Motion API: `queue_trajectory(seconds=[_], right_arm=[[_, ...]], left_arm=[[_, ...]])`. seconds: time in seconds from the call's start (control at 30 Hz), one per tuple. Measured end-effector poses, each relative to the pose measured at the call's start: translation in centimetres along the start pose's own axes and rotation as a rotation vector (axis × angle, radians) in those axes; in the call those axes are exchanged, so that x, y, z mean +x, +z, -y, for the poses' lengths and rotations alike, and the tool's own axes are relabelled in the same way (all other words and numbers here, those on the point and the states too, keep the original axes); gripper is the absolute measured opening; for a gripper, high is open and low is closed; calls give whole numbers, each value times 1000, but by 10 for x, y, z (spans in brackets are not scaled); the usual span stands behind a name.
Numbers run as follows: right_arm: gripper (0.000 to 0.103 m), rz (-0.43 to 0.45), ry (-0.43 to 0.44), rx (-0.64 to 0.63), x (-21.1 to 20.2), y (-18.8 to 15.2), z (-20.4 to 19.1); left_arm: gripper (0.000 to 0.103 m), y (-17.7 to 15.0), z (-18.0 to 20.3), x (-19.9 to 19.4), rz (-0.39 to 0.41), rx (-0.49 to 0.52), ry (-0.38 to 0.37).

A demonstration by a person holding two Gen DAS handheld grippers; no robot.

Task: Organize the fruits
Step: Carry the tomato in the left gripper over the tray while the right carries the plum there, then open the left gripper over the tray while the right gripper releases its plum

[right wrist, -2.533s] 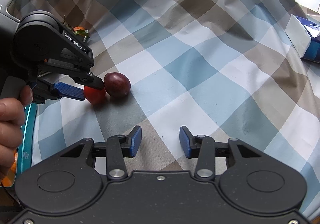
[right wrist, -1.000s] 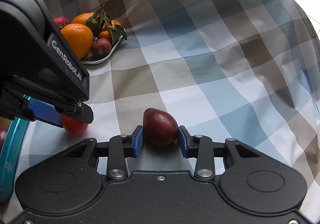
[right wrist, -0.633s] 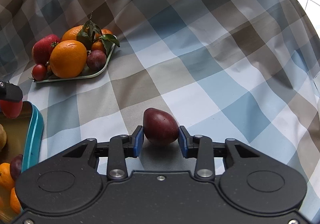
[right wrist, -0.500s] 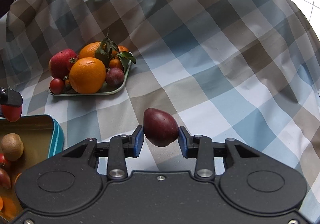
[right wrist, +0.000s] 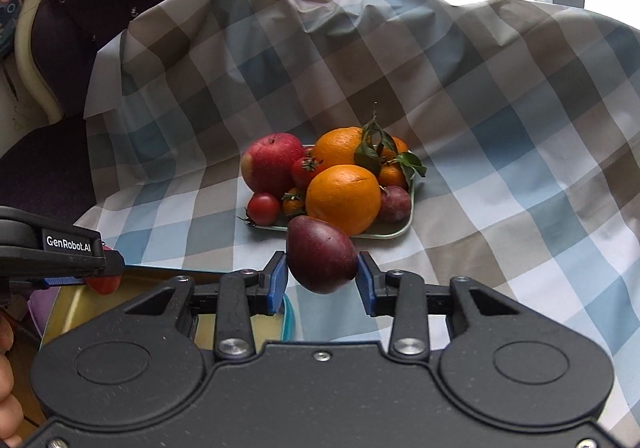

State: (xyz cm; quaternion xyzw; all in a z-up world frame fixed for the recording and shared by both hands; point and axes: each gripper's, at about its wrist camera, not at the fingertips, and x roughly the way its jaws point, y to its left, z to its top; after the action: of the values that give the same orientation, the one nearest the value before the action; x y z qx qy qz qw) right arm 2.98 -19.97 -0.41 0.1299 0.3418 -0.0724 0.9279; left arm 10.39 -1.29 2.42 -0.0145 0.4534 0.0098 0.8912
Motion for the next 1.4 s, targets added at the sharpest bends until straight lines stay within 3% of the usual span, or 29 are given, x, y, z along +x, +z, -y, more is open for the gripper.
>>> queue_trajectory(seconds=[0.37,0.7,1.03,1.13,1.4], right_arm=[[46,-43,31,-66,14,-3,-42],[46,-60,48,-118,22,-6,-73],[46,-88,48,-151,28,-7,-88],[46,-88,47,-145,29,-8,-89],[46,-95,38,-125,29,-8,-84]], left_arm=[[29,-2,-37,18,-31,-15,52],[29,-5,-55,27,-63,-16,40],[30,-3,-62,25,-55,-14,62],[35,-3,-62,25,-62,-16,58],[38,-2,-59,27,-63,-1,64]])
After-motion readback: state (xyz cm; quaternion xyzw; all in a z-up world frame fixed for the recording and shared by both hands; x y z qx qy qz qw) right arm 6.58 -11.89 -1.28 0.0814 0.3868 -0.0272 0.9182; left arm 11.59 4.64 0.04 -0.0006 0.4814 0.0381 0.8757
